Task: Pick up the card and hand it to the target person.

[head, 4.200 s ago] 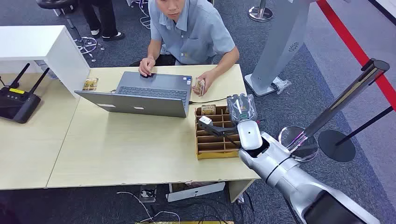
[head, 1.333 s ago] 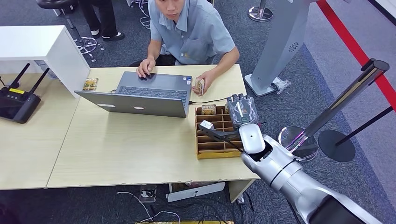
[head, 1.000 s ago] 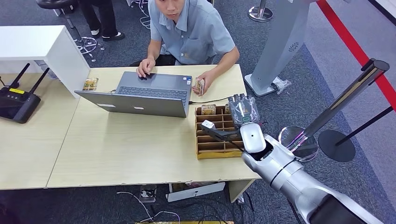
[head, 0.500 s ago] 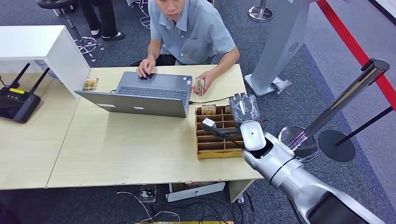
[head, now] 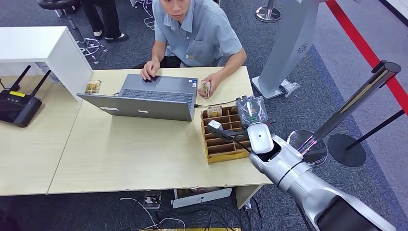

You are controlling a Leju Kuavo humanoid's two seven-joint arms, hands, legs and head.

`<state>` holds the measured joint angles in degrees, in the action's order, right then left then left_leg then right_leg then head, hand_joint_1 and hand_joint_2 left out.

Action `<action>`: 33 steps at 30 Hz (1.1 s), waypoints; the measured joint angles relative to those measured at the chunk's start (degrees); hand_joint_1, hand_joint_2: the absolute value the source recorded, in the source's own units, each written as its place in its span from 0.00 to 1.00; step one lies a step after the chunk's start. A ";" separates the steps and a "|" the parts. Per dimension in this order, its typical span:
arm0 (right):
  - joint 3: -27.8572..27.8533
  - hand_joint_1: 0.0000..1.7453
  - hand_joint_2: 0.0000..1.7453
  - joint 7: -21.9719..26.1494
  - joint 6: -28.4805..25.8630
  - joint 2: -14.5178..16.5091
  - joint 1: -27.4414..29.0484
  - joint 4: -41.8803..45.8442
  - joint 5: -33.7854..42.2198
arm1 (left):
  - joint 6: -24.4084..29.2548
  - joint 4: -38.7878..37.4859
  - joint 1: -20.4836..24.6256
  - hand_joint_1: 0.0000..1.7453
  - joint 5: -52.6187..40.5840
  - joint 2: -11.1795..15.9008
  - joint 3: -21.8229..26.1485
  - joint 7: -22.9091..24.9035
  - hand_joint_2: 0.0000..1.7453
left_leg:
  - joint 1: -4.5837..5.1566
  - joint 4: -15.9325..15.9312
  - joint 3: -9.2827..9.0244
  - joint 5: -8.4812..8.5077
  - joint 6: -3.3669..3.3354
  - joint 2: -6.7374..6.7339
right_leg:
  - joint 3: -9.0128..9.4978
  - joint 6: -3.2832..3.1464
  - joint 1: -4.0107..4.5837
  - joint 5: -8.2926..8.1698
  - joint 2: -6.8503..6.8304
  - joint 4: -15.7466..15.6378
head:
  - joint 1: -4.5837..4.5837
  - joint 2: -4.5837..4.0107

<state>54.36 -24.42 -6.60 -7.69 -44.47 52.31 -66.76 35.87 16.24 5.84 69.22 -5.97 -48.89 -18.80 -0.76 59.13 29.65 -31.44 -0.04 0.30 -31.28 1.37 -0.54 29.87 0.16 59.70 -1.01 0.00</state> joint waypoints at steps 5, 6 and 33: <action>0.00 1.00 1.00 0.09 -0.79 0.00 0.00 -0.32 -0.02 | 0.02 0.00 0.00 0.00 0.00 0.00 0.00 0.00 0.00 | 0.00 0.00 0.00 0.00 0.00 0.00 | -0.01 0.00 0.00 0.00 0.00 0.00 | 0.01 0.00; 0.00 1.00 1.00 0.09 -0.82 0.00 0.00 -0.37 -0.02 | 0.02 0.00 0.00 0.00 0.00 0.00 0.00 0.00 0.00 | 0.00 0.00 0.00 0.00 0.00 0.00 | -0.01 0.00 0.00 0.00 0.00 0.00 | 0.01 0.00; -1.85 1.00 1.00 -3.17 -0.38 -3.42 -1.36 10.80 -3.98 | 0.17 0.00 -0.11 0.00 0.88 0.05 0.04 -0.04 0.00 | 0.00 0.02 -0.03 0.00 0.00 -0.01 | -0.01 0.00 0.00 -0.01 0.01 0.00 | 0.01 0.00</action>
<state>52.51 -27.59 -6.98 -11.11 -45.84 63.11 -70.75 36.05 16.24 5.73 70.10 -5.91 -48.86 -18.84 -0.76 59.14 29.62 -31.44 -0.04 0.29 -31.29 1.37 -0.54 29.86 0.17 59.69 -1.01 0.00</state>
